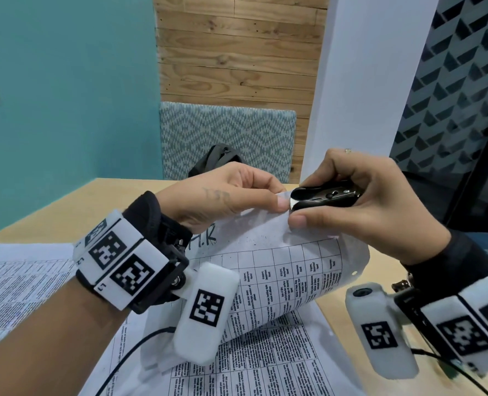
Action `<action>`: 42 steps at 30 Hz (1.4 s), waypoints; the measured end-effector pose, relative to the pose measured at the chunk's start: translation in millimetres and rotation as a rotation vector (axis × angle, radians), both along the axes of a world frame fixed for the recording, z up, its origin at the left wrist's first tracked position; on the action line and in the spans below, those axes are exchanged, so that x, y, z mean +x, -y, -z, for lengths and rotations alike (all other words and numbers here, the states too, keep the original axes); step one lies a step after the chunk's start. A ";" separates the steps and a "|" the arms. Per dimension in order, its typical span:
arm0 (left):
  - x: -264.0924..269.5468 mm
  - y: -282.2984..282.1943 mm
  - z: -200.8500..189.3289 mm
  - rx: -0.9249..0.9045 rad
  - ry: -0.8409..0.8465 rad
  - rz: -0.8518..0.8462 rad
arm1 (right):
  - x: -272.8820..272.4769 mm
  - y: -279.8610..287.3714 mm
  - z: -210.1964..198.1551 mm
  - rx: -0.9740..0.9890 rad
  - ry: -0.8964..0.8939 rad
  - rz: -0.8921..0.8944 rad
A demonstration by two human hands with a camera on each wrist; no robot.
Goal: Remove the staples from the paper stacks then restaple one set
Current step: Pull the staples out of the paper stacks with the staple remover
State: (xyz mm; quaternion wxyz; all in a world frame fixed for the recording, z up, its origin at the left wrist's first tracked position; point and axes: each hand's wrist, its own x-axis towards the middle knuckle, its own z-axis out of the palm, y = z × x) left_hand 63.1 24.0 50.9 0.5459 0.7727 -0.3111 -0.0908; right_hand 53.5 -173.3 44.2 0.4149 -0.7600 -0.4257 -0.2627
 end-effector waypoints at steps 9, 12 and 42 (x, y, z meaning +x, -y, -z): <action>4.6 -11.0 -3.0 0.121 -0.011 -0.011 | -2.5 9.2 -9.2 -0.239 0.210 0.158; 4.8 -10.8 -2.0 0.105 -0.072 0.027 | -4.3 10.1 -9.9 -0.336 0.245 0.209; 0.9 4.7 1.4 -0.166 -0.342 0.025 | -12.3 -2.6 -5.9 -0.551 0.428 0.254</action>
